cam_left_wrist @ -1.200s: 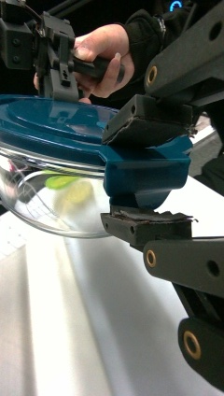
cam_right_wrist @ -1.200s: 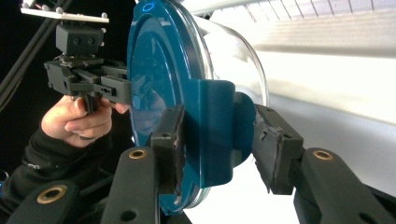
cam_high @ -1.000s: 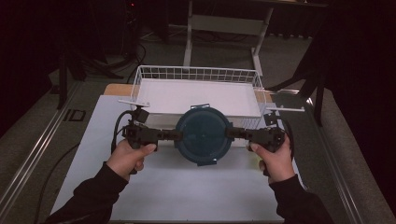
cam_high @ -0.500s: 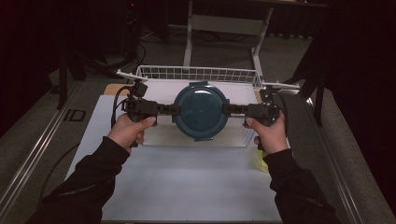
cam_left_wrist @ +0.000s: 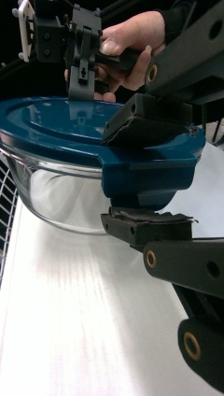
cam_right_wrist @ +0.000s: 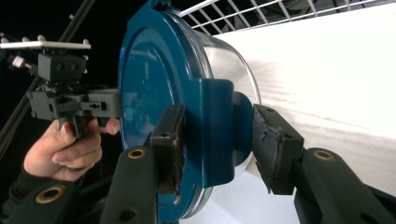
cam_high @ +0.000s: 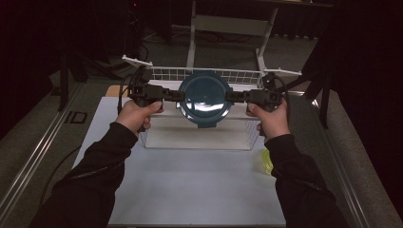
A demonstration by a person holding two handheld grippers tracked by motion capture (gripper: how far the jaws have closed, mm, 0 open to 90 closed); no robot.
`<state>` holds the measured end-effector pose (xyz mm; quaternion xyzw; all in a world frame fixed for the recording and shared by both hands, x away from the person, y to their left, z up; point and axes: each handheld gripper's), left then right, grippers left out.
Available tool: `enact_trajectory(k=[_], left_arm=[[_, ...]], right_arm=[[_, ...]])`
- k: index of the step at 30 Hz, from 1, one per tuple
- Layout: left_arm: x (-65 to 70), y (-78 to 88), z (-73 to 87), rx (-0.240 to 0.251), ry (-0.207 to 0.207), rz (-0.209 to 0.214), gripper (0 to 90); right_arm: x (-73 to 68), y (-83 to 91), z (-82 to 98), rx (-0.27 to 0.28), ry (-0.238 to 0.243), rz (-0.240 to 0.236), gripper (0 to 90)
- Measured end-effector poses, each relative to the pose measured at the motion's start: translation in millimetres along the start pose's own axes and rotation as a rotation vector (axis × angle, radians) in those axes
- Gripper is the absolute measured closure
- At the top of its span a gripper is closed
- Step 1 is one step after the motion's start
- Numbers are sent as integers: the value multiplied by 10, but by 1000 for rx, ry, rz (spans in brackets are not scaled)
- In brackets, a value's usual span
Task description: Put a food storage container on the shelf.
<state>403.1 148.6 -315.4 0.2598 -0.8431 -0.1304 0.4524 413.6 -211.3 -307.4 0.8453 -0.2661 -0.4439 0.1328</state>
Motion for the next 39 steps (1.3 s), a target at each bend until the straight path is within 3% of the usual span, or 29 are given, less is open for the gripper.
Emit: enact_trajectory(k=[3,9,11,16,17,19,23,24,27,28,31,36,37,39], left_arm=[[-32,-30,-21,18,7,3,556],[-109,-116,-34,28,19,3,531],[-109,-110,-50,36,20,11,610],[-92,-107,-36,45,-16,-18,549],[-72,-84,-21,67,-36,-41,549],[-67,-39,-8,98,-39,-33,513],[-21,36,42,127,-84,-43,479],[26,63,99,131,-122,-53,479],[88,108,210,144,-178,-46,434],[104,126,248,154,-198,-50,425],[135,167,365,169,-239,-53,416],[153,209,581,206,-337,-36,362],[159,211,628,212,-354,-41,314],[157,212,719,238,-383,-54,306]], right_arm=[[57,-23,-37,5,-50,-10,549],[108,-107,-65,45,-87,82,531],[122,-128,-71,67,-102,83,575],[78,-130,-89,84,-55,142,534],[78,-130,-89,84,-55,142,534],[31,-47,-72,108,-18,165,519],[-36,32,-48,119,10,153,509],[-66,57,-37,121,24,156,510],[-233,175,86,135,77,107,543],[-319,192,200,120,106,63,563],[-395,177,320,96,140,50,574],[-475,138,593,51,192,18,742],[-481,106,699,32,202,7,812],[-486,92,732,25,212,14,864]])
Point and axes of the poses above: each handheld gripper's, and its own axes: y roughly backward along the jaws, z roughly out of its underside, x roughly to its right, and after that the axes turned 2 degrees about -x, right-handed
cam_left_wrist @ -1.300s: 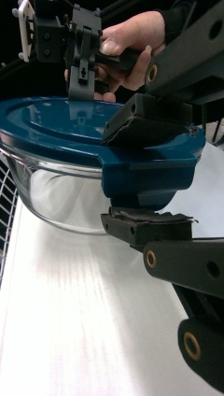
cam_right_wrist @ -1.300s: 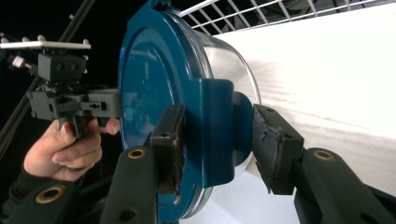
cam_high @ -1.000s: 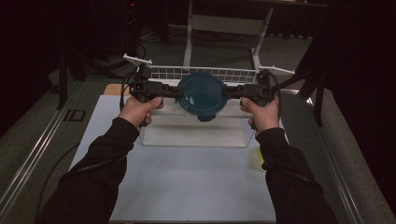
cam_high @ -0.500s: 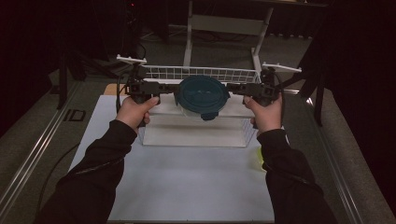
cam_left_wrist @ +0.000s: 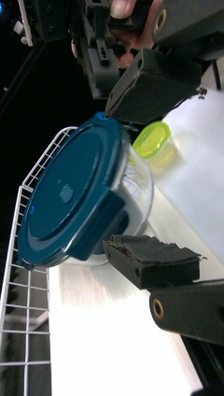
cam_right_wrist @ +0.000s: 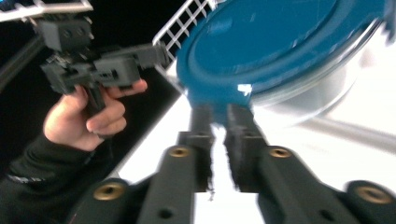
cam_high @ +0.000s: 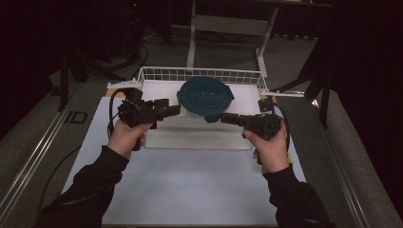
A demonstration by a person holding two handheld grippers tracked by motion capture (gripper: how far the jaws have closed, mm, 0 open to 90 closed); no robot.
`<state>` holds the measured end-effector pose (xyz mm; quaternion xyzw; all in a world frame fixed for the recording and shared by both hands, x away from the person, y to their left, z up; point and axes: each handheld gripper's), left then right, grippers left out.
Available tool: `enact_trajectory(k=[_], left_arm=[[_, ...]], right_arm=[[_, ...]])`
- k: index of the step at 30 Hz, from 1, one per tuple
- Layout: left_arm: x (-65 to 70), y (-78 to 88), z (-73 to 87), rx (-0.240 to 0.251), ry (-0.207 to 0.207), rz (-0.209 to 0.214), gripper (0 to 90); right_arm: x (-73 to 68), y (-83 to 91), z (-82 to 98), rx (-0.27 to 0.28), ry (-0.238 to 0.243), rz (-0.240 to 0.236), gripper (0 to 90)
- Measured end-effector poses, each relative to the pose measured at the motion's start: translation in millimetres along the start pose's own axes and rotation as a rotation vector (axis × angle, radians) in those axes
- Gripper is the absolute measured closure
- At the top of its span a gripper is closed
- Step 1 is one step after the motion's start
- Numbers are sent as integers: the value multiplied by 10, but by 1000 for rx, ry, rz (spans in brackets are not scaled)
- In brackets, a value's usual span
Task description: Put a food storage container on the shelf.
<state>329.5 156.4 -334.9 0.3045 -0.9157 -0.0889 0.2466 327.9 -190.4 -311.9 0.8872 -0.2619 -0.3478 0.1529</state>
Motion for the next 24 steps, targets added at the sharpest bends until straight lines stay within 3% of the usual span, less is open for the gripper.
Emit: enact_trajectory(k=[2,3,5,9,13,19,24], left_arm=[[25,12,106,15,-17,5,271],[42,17,151,17,-26,1,194],[77,34,248,35,-43,0,167],[125,56,434,52,-84,-42,0],[143,70,610,43,-92,-69,0],[249,59,808,42,-158,-112,0],[335,20,896,43,-173,-92,0]], right_arm=[[-31,-60,83,-23,22,13,895],[-45,-132,124,-37,34,20,896],[-42,-165,137,-38,31,21,896],[-26,-279,138,-42,27,26,896],[2,-326,97,-38,15,30,896],[38,-381,42,-33,6,37,896],[66,-436,-29,-29,1,52,896]])
Point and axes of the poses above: each handheld gripper's, and its own axes: y roughly backward along the jaws, z roughly out of its underside, x roughly to its right, and after that the axes turned 2 degrees about -x, right-handed
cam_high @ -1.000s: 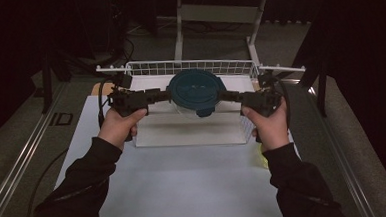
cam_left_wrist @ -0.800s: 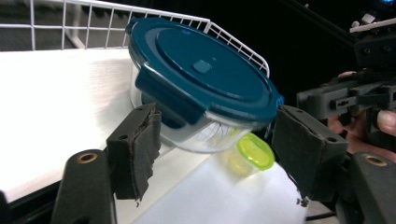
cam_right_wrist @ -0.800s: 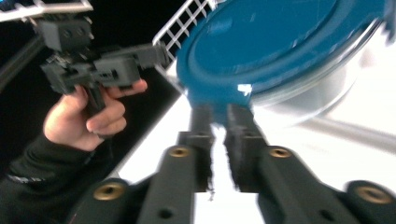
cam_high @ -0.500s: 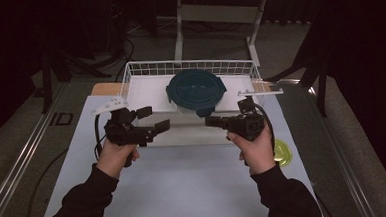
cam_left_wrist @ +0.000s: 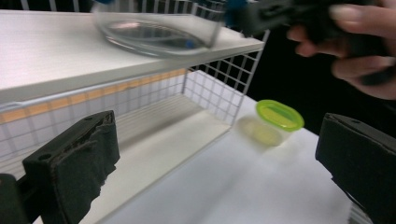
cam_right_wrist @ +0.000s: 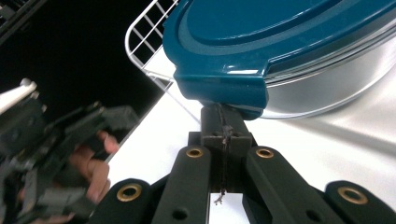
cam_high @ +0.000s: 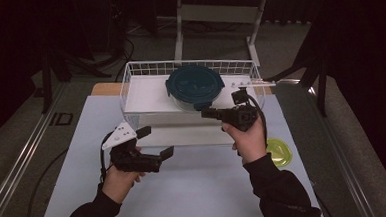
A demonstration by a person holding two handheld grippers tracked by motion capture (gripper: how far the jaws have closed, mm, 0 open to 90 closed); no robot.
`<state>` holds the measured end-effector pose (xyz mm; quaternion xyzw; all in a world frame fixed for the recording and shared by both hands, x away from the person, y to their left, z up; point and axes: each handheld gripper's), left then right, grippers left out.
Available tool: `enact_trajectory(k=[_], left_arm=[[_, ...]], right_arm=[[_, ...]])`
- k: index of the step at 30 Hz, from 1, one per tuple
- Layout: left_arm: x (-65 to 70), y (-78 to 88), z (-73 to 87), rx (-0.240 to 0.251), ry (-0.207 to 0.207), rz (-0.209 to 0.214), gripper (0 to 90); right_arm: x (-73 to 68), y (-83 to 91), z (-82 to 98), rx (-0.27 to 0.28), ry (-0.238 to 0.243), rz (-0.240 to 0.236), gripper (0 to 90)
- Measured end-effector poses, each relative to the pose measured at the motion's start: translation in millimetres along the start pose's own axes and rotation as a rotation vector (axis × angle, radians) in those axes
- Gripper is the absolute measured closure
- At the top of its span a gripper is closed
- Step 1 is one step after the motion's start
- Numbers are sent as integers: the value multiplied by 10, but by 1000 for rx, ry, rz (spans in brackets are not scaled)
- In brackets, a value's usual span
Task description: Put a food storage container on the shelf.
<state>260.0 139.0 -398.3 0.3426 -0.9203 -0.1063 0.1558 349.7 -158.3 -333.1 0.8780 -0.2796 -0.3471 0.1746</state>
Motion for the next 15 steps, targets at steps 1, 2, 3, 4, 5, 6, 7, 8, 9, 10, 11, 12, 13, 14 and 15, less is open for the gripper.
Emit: enact_trajectory(k=[1,2,3,4,5,6,7,8,9,10,11,12,13,14,15], left_arm=[[6,-7,10,-5,-3,0,0],[16,-19,31,-9,-1,5,0],[20,-30,51,-9,4,9,0],[18,-44,71,-16,4,7,0],[18,-57,91,-22,7,8,0],[15,-67,112,-23,10,11,0],[13,-77,130,-29,10,8,0],[9,-87,147,-34,11,10,0],[7,-95,161,-34,18,13,0],[3,-101,171,-39,15,9,0],[2,-106,179,-40,13,7,0],[2,-108,183,-40,14,11,0],[3,-107,185,-40,10,9,0],[8,-106,186,-37,5,5,0],[9,-106,186,-37,1,5,0]], right_arm=[[10,-10,-15,2,-1,5,896],[18,-15,-28,1,-2,7,896],[35,-28,-47,4,-9,6,896],[44,-38,-63,5,-11,10,896],[49,-48,-77,7,-11,15,896],[57,-57,-90,7,-11,16,896],[63,-65,-102,6,-15,16,896],[70,-73,-113,7,-16,17,896],[76,-81,-124,8,-17,21,896],[80,-88,-135,9,-18,25,896],[87,-95,-147,9,-21,28,896],[93,-100,-156,12,-22,33,896],[98,-106,-166,12,-20,39,896],[104,-109,-176,14,-22,43,896],[111,-110,-185,17,-22,48,895]])
Point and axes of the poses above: each handheld gripper's, and its own axes: y roughly backward along the jaws, z roughly out of its underside, x roughly to its right, and after that the axes turned 2 degrees about -x, right-handed
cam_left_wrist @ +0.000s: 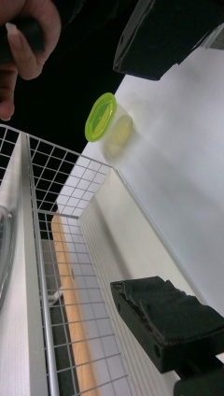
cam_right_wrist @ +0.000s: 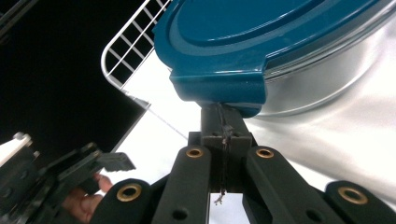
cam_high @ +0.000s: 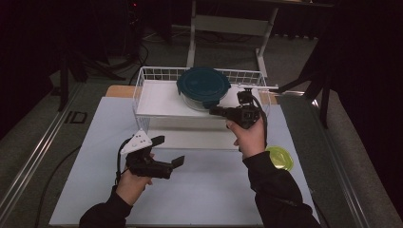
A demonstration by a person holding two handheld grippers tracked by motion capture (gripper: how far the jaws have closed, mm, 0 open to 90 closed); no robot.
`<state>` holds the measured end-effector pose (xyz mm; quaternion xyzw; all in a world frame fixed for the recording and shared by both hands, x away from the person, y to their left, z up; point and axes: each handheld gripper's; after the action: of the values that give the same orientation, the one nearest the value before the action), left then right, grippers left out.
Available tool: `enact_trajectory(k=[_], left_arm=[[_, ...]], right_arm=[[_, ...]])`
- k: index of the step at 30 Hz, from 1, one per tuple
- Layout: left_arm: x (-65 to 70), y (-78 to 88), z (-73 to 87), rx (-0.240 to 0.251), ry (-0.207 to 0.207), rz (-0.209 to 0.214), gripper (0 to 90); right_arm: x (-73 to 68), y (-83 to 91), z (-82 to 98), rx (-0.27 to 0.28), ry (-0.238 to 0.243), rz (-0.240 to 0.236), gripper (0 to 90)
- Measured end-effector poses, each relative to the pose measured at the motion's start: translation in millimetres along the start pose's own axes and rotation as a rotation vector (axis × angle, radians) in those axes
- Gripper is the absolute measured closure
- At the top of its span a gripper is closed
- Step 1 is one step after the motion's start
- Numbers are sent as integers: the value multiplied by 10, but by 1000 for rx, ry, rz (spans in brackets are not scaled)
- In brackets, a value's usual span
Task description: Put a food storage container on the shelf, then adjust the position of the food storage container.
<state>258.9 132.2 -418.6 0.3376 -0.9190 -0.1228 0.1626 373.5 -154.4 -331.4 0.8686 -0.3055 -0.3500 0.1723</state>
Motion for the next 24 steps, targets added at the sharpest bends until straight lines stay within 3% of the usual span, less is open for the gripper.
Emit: enact_trajectory(k=[5,8,11,13,14,16,18,19,22,24], left_arm=[[1,20,20,4,-30,0,0],[-43,39,63,19,-13,42,0],[-85,76,135,15,-9,37,0],[-106,128,192,30,-6,38,0],[-108,146,209,33,-9,34,0],[-105,181,255,35,-18,25,0],[-95,195,316,38,-15,34,0],[-87,197,349,35,-18,37,0],[-60,192,410,24,-32,44,0],[-4,183,496,12,-59,55,0]], right_arm=[[-9,17,29,-4,5,-22,856],[-47,64,125,-2,42,-21,775],[-70,126,252,-5,80,-35,687],[-68,181,344,-1,98,-50,582],[-66,225,406,22,115,-53,482],[-48,301,499,58,135,-56,414],[0,382,602,83,121,-70,277],[32,428,665,96,139,-95,205],[70,519,772,123,152,-85,204],[150,678,937,159,217,-59,173]])
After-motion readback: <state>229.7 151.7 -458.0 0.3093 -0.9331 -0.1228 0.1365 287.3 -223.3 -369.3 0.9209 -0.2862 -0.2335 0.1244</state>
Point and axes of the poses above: each handheld gripper's, and its own axes: y roughly backward along the jaws, z roughly out of its underside, x roughly to its right, and after that the axes turned 2 degrees about -x, right-handed
